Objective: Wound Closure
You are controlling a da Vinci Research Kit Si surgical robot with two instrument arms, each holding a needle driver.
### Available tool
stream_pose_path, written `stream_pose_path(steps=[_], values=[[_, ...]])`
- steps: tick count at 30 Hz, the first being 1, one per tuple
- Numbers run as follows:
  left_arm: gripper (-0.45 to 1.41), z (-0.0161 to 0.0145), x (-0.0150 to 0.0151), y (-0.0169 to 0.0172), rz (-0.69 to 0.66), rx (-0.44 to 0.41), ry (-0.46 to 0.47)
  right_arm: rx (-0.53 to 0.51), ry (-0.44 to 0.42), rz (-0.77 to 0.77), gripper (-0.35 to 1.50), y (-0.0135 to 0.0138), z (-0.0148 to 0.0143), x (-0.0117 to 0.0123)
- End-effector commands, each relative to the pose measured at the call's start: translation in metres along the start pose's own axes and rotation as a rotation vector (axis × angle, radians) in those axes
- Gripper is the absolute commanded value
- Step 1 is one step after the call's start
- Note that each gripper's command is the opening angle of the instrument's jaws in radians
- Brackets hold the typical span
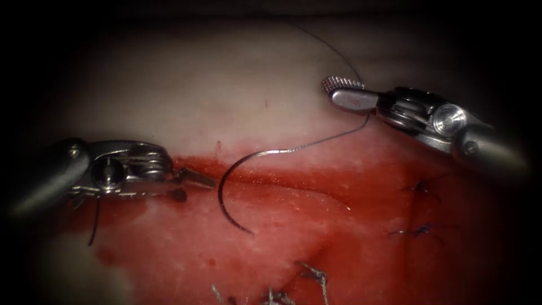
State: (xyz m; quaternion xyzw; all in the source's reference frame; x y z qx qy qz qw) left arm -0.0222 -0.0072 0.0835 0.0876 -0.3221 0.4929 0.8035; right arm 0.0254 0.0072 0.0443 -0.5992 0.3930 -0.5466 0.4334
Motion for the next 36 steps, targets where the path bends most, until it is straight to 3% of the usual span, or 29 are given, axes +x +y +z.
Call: stream_pose_path(steps=[1, 4, 7, 19, 22, 25, 27, 36], values=[[0.32, -0.0012, 0.0005, 0.001, -0.002, -0.008, 0.007, -0.006, -0.006, -0.005, 1.28, 0.0004, 0.0009, -0.0013], [0.41, -0.0017, 0.0007, 0.0016, -0.009, -0.064, -0.02, -0.009, -0.004, -0.007, 1.26, 0.0004, 0.001, -0.0012], [0.34, -0.0024, 0.0007, 0.0023, -0.016, -0.11, -0.015, -0.009, -0.004, -0.007, 1.26, 0.0004, 0.0011, -0.0011], [0.22, -0.002, -0.0008, 0.0032, -0.012, -0.128, -0.027, -0.01, -0.003, -0.008, 1.26, 0.0004, 0.0011, -0.001], [0.12, -0.0013, -0.0007, 0.0031, -0.007, -0.123, -0.033, -0.01, -0.003, -0.009, 1.26, 0.0004, 0.0011, -0.001], [-0.13, -0.0005, -0.0005, 0.0029, -0.001, -0.119, -0.035, -0.01, -0.003, -0.009, 1.26, 0.0004, 0.0011, -0.001], [-0.45, 0.0001, -0.0002, 0.0027, -0.006, -0.114, -0.04, -0.01, -0.003, -0.008, 1.26, 0.0004, 0.0011, -0.001], [-0.45, 0.0007, 0.0002, 0.0026, -0.031, -0.107, -0.048, -0.017, 0.002, -0.006, 1.25, 0.0007, 0.0011, -0.001]])
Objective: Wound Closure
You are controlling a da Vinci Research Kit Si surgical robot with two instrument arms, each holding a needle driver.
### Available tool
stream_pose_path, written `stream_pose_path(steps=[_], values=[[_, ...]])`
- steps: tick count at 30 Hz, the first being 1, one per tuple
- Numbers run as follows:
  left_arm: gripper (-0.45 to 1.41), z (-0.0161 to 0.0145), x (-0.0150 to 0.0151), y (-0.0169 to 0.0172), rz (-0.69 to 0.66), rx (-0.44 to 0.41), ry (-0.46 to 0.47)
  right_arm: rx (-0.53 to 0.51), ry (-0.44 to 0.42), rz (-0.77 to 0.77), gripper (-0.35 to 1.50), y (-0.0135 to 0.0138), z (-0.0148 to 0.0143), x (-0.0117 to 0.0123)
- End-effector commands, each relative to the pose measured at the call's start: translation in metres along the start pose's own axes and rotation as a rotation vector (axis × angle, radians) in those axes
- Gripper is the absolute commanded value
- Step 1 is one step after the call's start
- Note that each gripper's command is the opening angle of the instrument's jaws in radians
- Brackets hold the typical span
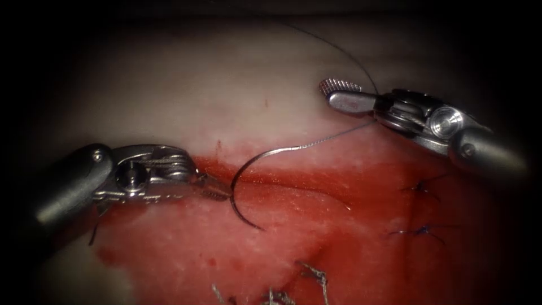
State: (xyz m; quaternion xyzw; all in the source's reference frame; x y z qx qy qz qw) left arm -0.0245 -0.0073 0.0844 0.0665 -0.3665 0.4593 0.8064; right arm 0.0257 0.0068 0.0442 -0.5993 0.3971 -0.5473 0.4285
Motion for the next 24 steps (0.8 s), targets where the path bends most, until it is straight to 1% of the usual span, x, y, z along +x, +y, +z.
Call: stream_pose_path(steps=[1, 3, 5, 12, 13, 18, 24], values=[[-0.2, -0.0008, 0.0003, 0.0009, 0.01, -0.001, -0.003, -0.007, -0.006, -0.005, 1.23, 0.0006, 0.0009, -0.0014], [-0.18, -0.0007, 0.0003, 0.0009, 0.012, 0.0, -0.006, -0.007, -0.006, -0.005, 1.23, 0.0006, 0.0009, -0.0014], [0.07, -0.0007, 0.0002, 0.0011, 0.011, 0.003, -0.013, -0.007, -0.006, -0.005, 1.23, 0.0006, 0.0009, -0.0014], [0.15, -0.0011, -0.0004, 0.0013, 0.021, 0.007, -0.022, -0.009, -0.004, -0.005, 1.21, 0.0006, 0.0009, -0.0014], [0.2, -0.0011, -0.0005, 0.0014, 0.021, 0.007, -0.024, -0.009, -0.003, -0.005, 1.21, 0.0006, 0.0009, -0.0014], [0.2, -0.001, -0.0008, 0.0018, 0.019, 0.007, -0.023, -0.01, -0.003, -0.005, 1.2, 0.0006, 0.0008, -0.0013], [0.2, 0.0001, -0.0011, 0.0022, 0.022, 0.009, -0.019, -0.01, -0.003, -0.005, 1.18, 0.0007, 0.0009, -0.0013]])
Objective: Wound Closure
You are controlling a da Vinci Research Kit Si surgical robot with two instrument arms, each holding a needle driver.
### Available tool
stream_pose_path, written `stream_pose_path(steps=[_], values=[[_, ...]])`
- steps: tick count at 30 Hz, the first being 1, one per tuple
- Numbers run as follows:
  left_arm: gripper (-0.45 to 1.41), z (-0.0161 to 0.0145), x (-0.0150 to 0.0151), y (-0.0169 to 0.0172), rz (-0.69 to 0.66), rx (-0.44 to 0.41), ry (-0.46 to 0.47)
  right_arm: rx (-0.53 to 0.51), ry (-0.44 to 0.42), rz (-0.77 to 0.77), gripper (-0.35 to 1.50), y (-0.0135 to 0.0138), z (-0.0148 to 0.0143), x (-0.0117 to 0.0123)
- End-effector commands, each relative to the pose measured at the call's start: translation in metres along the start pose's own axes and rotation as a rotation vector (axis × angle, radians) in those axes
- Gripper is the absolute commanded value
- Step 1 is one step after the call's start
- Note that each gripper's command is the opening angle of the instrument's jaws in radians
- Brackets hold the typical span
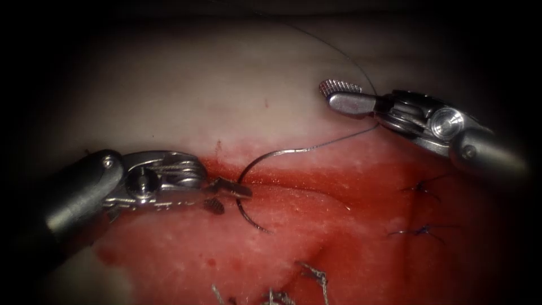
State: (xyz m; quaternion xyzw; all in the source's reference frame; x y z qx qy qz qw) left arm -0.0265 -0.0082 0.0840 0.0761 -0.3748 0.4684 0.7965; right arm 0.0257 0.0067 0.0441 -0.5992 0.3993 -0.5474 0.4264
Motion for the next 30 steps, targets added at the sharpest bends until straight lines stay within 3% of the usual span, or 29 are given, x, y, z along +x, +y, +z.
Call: stream_pose_path(steps=[1, 5, 6, 8, 15, 18, 22, 24, 27, 30], values=[[0.2, -0.0011, 0.0004, 0.001, 0.005, -0.007, 0.009, -0.006, -0.007, -0.005, 1.18, 0.0005, 0.0008, -0.0014], [0.05, -0.0002, 0.0005, 0.001, 0.009, -0.005, 0.015, -0.006, -0.006, -0.005, 1.18, 0.0006, 0.0009, -0.0014], [-0.37, -0.0001, 0.0006, 0.0009, -0.006, -0.003, 0.015, -0.006, -0.006, -0.005, 1.18, 0.0006, 0.0009, -0.0014], [-0.45, -0.0004, 0.0007, 0.0009, -0.015, -0.006, 0.019, -0.006, -0.006, -0.004, 1.18, 0.0006, 0.0008, -0.0014], [-0.45, -0.0034, 0.001, 0.0016, 0.009, -0.072, 0.044, -0.007, -0.006, -0.003, 1.18, 0.0007, 0.0008, -0.0015], [-0.45, -0.0062, 0.0026, 0.0023, 0.04, -0.164, 0.08, -0.01, -0.003, -0.003, 1.18, 0.0007, 0.0007, -0.0015], [-0.45, -0.006, 0.0047, 0.0021, 0.041, -0.256, 0.068, -0.015, 0.012, -0.012, 1.18, 0.0007, 0.0007, -0.0011], [-0.45, -0.0047, 0.0066, 0.0016, 0.031, -0.403, 0.031, -0.016, 0.025, -0.012, 1.18, 0.0006, 0.0009, -0.0006], [-0.45, -0.0026, 0.0084, 0.0008, -0.039, -0.548, -0.043, -0.017, 0.032, -0.017, 1.18, 0.0003, 0.0011, 0.0002], [-0.45, -0.0001, 0.0097, -0.0004, -0.103, -0.631, -0.084, -0.02, 0.036, -0.025, 1.1, 0.0, 0.0012, 0.0008]])
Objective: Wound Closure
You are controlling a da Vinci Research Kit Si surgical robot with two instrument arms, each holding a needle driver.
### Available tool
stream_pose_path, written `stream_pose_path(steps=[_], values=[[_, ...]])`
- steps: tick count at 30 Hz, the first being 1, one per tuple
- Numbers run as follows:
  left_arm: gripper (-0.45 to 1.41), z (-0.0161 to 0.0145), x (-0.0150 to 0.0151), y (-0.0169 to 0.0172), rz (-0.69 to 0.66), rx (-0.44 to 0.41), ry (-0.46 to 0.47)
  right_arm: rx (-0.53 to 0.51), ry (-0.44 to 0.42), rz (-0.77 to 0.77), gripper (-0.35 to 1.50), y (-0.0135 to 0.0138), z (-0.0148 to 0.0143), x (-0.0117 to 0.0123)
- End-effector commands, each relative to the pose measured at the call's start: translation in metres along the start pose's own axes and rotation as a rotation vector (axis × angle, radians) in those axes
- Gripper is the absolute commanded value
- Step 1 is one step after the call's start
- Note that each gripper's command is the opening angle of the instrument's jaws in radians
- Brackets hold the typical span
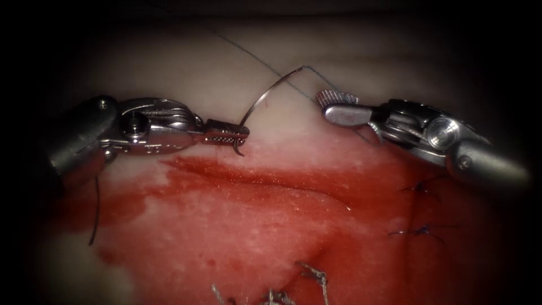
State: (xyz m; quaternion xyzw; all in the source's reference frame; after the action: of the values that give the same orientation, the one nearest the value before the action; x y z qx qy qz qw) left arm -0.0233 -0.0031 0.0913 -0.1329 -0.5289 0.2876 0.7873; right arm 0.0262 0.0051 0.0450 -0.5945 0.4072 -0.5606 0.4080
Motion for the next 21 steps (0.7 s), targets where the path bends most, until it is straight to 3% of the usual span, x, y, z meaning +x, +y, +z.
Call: stream_pose_path(steps=[1, 3, 4, 5, 7, 8, 11, 17, 21], values=[[-0.45, 0.0, 0.0006, 0.001, -0.012, -0.01, 0.003, -0.005, -0.006, -0.007, 0.98, 0.0004, 0.0008, -0.0011], [-0.45, 0.0006, 0.0016, 0.0, -0.038, -0.01, -0.011, -0.004, -0.006, -0.004, 0.96, 0.0006, 0.0009, -0.0013], [-0.45, 0.0006, 0.0017, -0.0003, -0.039, -0.004, -0.019, -0.005, -0.004, -0.116, 1.15, 0.0008, 0.0009, -0.0017], [-0.45, 0.0005, 0.0017, -0.0004, -0.038, 0.01, -0.019, 0.002, -0.013, -0.159, 1.2, 0.0009, 0.001, -0.0021], [-0.45, 0.0004, 0.0015, 0.0001, -0.067, 0.025, -0.018, 0.017, -0.028, -0.175, 1.04, 0.0011, 0.001, -0.0032], [-0.45, 0.0004, 0.0013, 0.0002, -0.074, 0.026, -0.018, 0.02, -0.03, -0.189, 1.25, 0.0014, 0.0008, -0.0034], [-0.45, 0.0002, 0.0011, 0.0003, -0.08, 0.041, -0.034, 0.104, -0.075, -0.28, 1.41, 0.0017, 0.0006, -0.0048], [-0.45, -0.0001, 0.0011, 0.0011, -0.095, 0.026, -0.053, 0.125, -0.087, -0.255, 1.45, 0.0015, -0.0005, -0.005], [-0.45, -0.0009, 0.0002, 0.0027, -0.065, -0.023, -0.093, 0.28, -0.006, -0.273, 1.46, -0.0003, -0.001, -0.0046]])
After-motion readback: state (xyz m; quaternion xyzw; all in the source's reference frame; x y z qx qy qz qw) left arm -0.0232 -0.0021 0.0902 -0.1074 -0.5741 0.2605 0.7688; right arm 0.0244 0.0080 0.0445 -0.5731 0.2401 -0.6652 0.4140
